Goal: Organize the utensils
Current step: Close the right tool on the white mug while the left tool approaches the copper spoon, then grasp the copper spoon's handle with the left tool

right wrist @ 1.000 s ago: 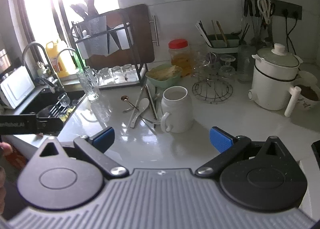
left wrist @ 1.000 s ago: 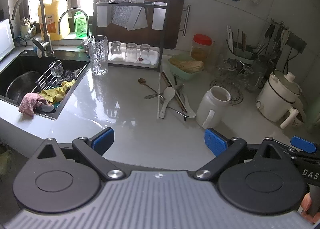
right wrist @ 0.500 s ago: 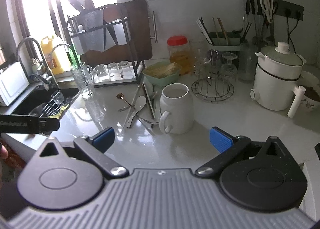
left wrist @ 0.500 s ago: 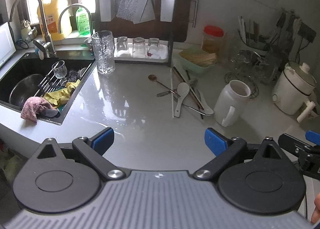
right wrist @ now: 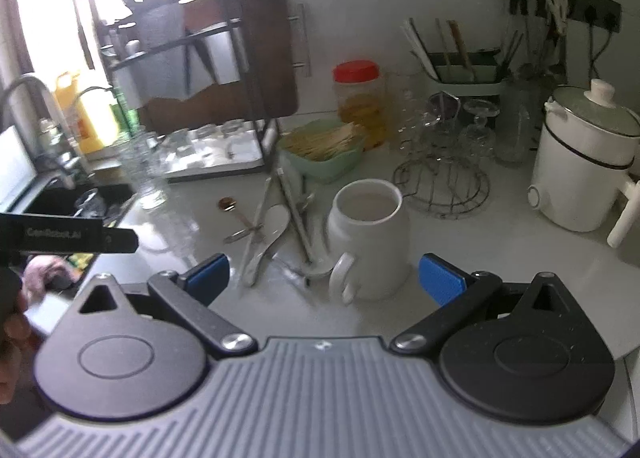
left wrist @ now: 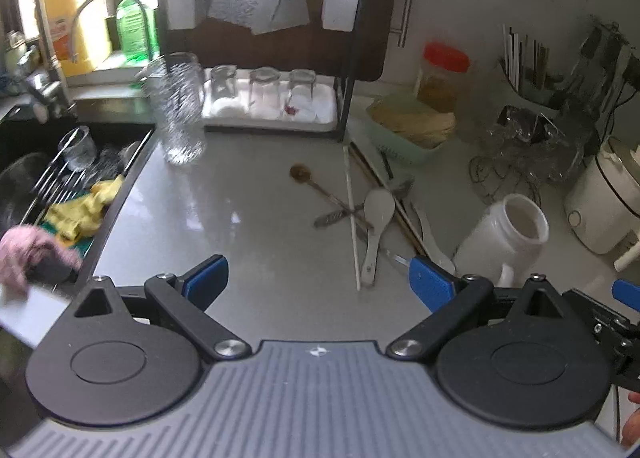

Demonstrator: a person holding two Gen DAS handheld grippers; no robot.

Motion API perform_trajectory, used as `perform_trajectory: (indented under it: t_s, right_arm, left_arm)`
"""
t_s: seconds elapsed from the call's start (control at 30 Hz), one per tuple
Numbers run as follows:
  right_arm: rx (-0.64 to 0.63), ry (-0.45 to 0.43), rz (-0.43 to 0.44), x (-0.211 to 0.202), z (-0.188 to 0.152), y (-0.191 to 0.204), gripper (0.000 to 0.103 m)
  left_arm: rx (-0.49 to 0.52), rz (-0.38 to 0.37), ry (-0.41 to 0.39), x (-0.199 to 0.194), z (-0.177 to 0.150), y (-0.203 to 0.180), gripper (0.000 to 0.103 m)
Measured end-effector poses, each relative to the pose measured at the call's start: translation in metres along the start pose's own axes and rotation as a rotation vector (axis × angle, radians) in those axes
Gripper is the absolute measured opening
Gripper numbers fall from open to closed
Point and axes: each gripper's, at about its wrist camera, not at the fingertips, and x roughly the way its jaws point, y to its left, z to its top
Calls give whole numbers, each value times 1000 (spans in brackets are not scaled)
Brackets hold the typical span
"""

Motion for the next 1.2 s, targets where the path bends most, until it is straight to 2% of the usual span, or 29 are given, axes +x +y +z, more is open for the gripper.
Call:
perform_trajectory:
  t_s: [0.27,0.5,0.8,0.93,1.2]
  right_arm:
    - [35,45,-64,52,10,2,103]
    - [70,89,-148,90,14,8,103]
    - [95,122,-339,134,16,13,103]
    - [82,132,-379,144,16,15,102]
    - [43,165,-412,160,19,18,90]
  left_arm:
    - [-22,-11,29,79,44,19,99]
    - [6,-26,77,139,68,38,99]
    - [22,-84,146,198,79,55,99]
    - [11,-108,167,216,80,62,98]
    - [-6,-186,184,252,84,63,91]
